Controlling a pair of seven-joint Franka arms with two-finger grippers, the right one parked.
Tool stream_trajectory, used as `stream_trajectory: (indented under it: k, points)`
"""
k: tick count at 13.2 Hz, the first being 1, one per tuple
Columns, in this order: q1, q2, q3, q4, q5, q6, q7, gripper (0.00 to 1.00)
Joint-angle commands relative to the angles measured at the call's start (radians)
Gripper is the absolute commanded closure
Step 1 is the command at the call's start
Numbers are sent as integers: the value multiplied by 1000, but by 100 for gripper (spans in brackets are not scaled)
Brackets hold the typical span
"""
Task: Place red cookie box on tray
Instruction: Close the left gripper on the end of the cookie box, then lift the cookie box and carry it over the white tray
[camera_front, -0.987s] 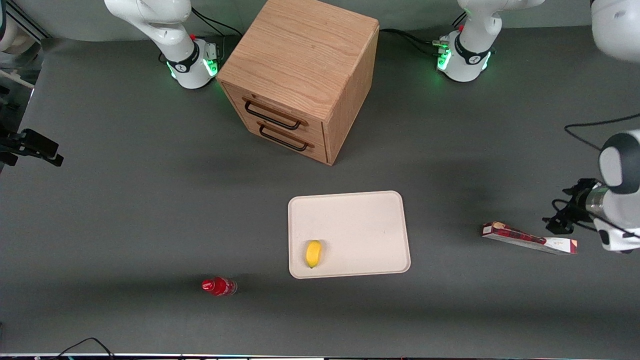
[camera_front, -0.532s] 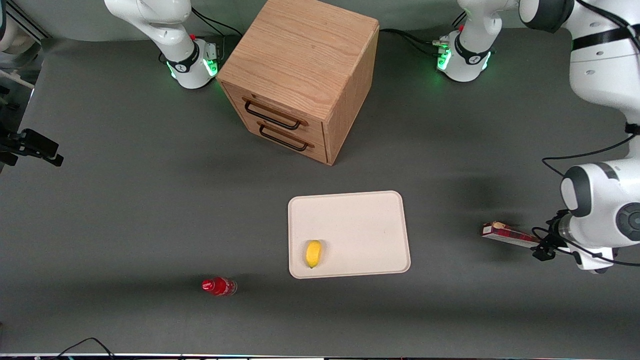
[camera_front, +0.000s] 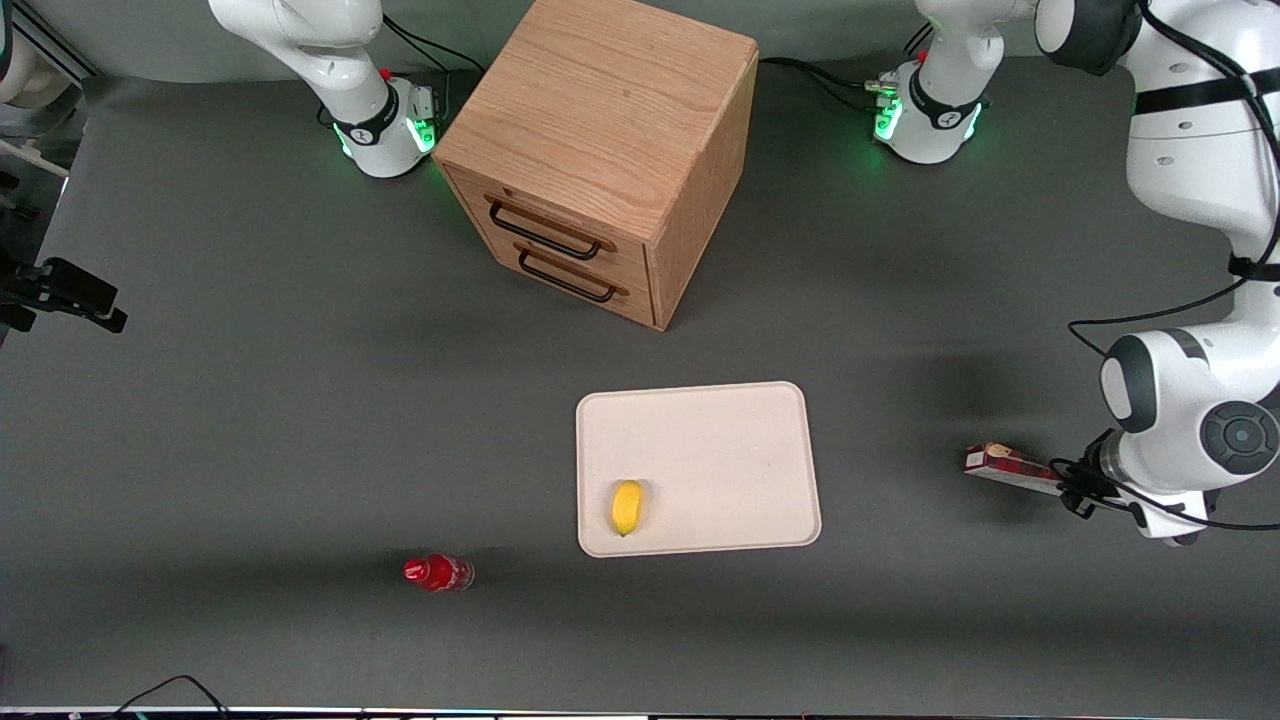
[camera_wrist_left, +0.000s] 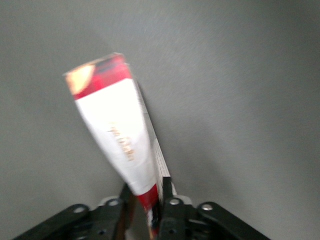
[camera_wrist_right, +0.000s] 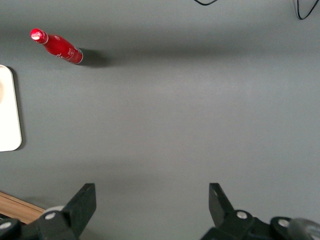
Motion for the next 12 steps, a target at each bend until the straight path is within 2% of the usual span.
stream_trajectory:
  k: [1, 4, 6, 8, 12]
  points:
    - [-13, -59, -2, 75, 23, -117, -19, 100]
    - [-15, -62, -22, 245, 36, -296, -16, 100]
    - [-15, -85, -75, 374, 54, -501, 53, 100]
    - [-17, -129, -190, 428, 72, -637, 130, 100]
    - [-15, -174, -469, 421, 80, -763, 141, 100]
